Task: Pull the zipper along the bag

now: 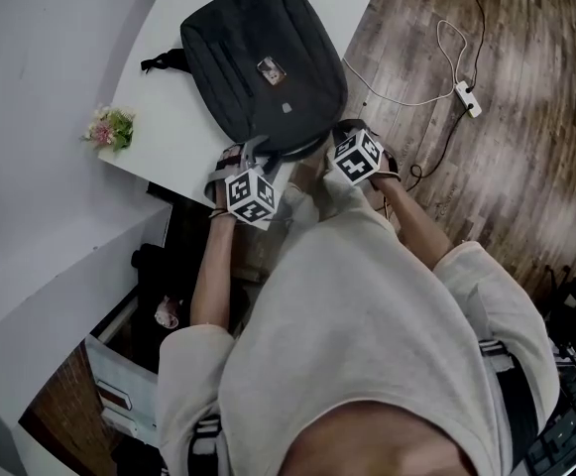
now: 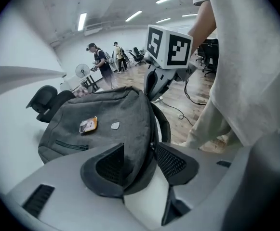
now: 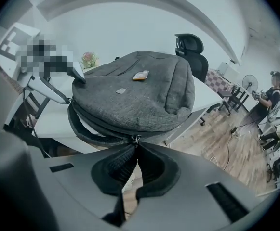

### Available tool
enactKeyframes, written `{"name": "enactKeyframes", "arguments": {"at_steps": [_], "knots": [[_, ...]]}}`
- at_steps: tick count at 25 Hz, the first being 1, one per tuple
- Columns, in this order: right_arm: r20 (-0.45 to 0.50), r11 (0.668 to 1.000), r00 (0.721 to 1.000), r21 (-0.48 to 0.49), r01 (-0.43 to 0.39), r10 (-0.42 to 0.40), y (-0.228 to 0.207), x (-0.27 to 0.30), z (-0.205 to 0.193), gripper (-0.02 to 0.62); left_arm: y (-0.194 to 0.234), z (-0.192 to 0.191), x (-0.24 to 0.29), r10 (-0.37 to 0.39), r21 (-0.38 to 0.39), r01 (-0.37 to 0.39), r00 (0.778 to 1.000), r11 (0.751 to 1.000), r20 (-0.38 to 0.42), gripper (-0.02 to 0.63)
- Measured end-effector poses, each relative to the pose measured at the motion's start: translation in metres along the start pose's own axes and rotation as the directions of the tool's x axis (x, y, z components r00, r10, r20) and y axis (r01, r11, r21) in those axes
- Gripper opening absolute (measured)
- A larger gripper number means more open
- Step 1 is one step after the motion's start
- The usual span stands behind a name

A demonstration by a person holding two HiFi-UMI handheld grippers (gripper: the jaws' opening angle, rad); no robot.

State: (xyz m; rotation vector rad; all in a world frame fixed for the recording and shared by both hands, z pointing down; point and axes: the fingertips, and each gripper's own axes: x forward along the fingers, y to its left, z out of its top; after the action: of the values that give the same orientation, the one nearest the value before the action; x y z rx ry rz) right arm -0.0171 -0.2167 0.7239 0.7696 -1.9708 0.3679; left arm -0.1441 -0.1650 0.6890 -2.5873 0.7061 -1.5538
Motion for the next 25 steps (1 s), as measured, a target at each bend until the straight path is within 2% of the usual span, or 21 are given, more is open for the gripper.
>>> {"name": "enactKeyframes", "arguments": {"at_steps": [3, 11, 13, 19, 25], "knots": [[-0.020, 0.999, 0.999, -0.028, 0.026, -0.026, -0.021, 0.000, -0.006, 0.018, 0.002, 0.005, 0.005, -0.004, 0.014, 0.004, 1.000, 1.000, 0.013, 0.227], [-0.077, 0.990, 0.994, -0.125, 0.072, -0.082, -0.084, -0.001, -0.015, 0.018, -0.009, 0.042, 0.028, -0.024, 0.169, 0.018, 0.999, 0.986, 0.037, 0.216], [-0.088, 0.990, 0.993, -0.123, 0.073, -0.084, -0.096, 0.000, -0.015, 0.018, -0.007, 0.050, 0.036, -0.017, 0.195, 0.010, 0.999, 0.981, 0.035, 0.187], [-0.119, 0.989, 0.984, -0.088, 0.121, -0.131, -0.121, 0.005, -0.011, 0.017, 0.000, 0.065, 0.052, -0.004, 0.139, -0.003, 0.999, 0.990, 0.054, 0.163], [-0.144, 0.983, 0.975, -0.094, 0.158, -0.171, -0.111, -0.001, -0.012, 0.017, 0.002, 0.065, 0.057, -0.016, 0.111, 0.010, 0.999, 0.994, 0.048, 0.152]]}}
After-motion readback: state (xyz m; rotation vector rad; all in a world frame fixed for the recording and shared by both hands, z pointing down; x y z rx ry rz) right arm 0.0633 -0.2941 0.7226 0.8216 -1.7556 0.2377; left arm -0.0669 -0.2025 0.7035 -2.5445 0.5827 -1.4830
